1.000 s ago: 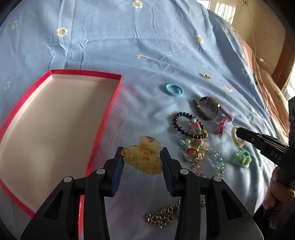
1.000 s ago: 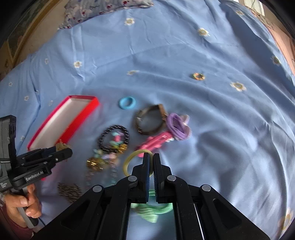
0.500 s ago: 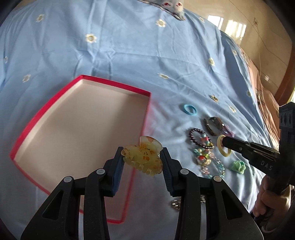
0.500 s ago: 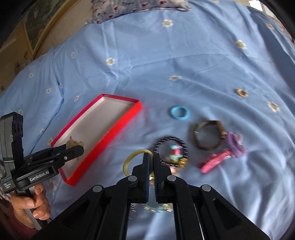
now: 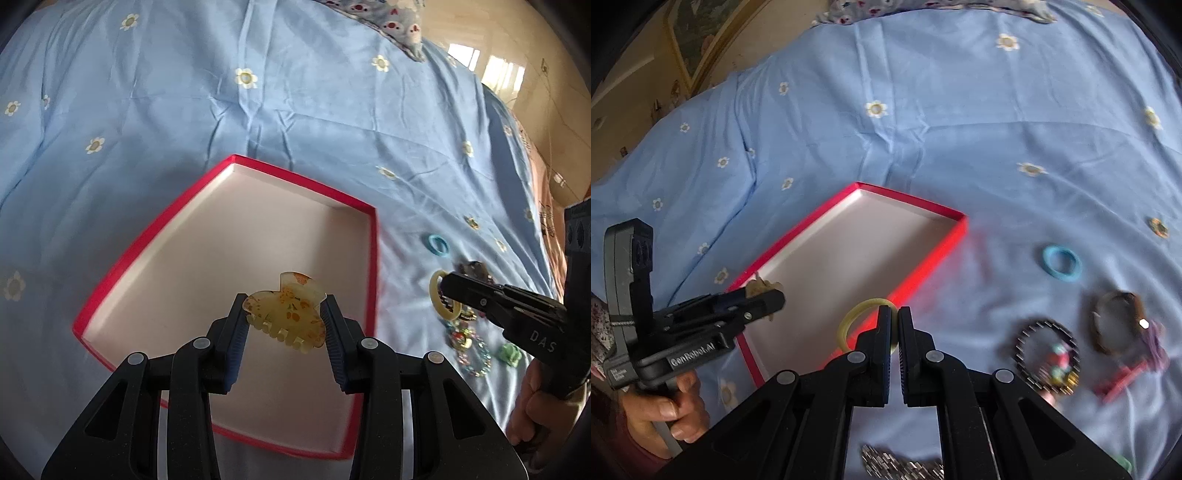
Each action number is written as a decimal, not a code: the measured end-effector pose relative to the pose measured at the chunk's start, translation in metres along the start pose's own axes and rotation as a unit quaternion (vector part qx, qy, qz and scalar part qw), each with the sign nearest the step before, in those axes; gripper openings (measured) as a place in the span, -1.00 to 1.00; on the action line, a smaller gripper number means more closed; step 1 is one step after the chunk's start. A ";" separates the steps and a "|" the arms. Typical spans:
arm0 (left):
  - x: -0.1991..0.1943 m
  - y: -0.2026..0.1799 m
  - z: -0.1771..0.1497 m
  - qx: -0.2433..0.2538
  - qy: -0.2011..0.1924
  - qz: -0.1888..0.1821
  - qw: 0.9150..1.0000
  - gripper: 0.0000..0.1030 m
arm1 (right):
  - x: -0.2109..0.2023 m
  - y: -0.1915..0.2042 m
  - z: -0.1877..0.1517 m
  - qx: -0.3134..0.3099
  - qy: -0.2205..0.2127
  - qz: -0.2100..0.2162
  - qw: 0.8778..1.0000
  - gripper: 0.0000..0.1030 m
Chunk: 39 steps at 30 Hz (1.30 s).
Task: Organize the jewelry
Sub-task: 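Carry both items into the box lid and open both grippers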
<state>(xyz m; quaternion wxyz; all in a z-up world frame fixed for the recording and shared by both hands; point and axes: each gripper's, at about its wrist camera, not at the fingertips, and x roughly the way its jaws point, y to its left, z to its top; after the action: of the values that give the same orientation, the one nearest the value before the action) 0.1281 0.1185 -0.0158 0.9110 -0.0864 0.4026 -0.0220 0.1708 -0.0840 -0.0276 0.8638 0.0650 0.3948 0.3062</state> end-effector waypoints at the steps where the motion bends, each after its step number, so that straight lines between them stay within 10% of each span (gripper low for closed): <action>1: 0.003 0.004 0.002 -0.001 0.002 0.002 1.000 -0.28 | 0.005 0.004 0.003 -0.002 0.000 0.004 1.000 -0.94; 20: 0.076 0.044 0.036 0.004 0.063 0.047 0.997 -0.27 | 0.119 0.015 0.038 -0.021 0.059 0.022 0.998 -0.93; 39: 0.080 0.046 0.032 -0.002 0.076 0.075 0.994 -0.02 | 0.126 0.018 0.037 -0.030 0.080 0.021 0.996 -0.72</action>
<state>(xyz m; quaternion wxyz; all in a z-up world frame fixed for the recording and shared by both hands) 0.2044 0.1591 -0.0612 0.8768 -0.0554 0.4759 0.0407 0.2521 0.0082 -0.0771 0.8243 0.0228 0.4522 0.3400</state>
